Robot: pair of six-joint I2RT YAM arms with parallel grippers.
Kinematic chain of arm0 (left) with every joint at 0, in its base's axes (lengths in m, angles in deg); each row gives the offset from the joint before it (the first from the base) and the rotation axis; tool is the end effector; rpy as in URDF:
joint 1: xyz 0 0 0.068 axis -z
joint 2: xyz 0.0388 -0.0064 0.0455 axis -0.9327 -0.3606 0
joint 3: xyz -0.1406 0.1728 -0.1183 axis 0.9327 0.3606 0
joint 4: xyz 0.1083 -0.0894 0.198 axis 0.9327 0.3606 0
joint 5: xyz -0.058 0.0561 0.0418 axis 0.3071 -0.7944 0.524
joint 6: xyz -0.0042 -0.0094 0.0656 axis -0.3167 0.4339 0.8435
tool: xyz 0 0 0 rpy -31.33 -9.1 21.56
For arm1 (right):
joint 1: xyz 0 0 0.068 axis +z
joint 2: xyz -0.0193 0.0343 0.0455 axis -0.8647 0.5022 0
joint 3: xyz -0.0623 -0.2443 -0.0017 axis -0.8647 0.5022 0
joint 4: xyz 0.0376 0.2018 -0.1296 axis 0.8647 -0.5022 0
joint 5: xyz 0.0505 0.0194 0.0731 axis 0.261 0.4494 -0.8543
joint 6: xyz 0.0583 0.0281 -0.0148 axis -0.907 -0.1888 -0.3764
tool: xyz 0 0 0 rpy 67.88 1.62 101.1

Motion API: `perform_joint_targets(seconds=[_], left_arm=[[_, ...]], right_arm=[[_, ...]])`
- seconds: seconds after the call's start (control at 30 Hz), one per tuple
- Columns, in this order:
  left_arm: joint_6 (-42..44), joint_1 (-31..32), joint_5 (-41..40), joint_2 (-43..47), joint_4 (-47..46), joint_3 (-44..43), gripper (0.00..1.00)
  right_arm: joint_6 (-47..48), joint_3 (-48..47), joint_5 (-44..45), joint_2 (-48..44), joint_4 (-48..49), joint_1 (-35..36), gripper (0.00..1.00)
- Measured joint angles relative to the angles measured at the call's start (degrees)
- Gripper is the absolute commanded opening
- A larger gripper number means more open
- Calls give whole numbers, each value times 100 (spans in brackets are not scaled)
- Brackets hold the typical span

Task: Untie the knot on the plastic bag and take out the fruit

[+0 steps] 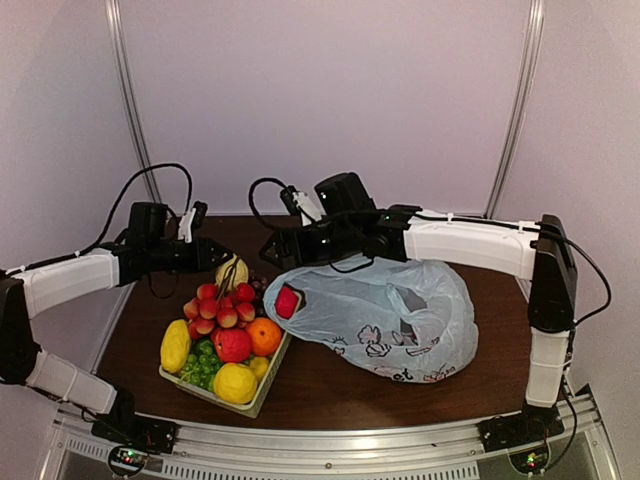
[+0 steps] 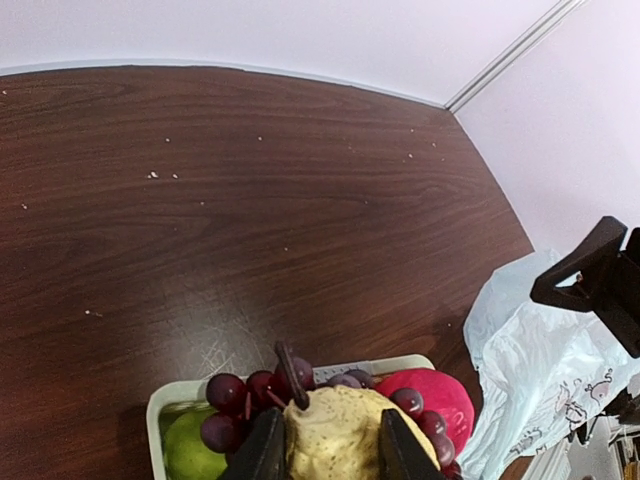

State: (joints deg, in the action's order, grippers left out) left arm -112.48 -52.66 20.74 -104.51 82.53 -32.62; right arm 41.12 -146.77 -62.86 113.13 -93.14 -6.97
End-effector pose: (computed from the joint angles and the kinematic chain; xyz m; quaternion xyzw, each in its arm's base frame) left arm 0.2672 -0.1040 0.2283 0.0391 0.8580 -0.3728 0.3512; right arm 0.2611 0.3737 0.2781 -0.2916 0.7987 0.4283 0.3060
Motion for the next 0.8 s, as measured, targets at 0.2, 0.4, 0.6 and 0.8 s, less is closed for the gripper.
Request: perform_joint_targets(seconds=[0.2, 0.4, 0.6, 0.8], left_arm=[[-28, 2, -17, -271, -122, -57, 25], [-59, -57, -326, -461, -133, -61, 32], [-122, -50, -319, -474, 166, -63, 53], [-184, -52, -57, -483, 234, -74, 67]], right_arm=[[0, 164, 7, -57, 7, 0, 88], [-2, 199, 9, -57, 35, 0, 88], [0, 199, 9, -59, 76, 0, 88], [0, 199, 7, -61, 85, 0, 88]])
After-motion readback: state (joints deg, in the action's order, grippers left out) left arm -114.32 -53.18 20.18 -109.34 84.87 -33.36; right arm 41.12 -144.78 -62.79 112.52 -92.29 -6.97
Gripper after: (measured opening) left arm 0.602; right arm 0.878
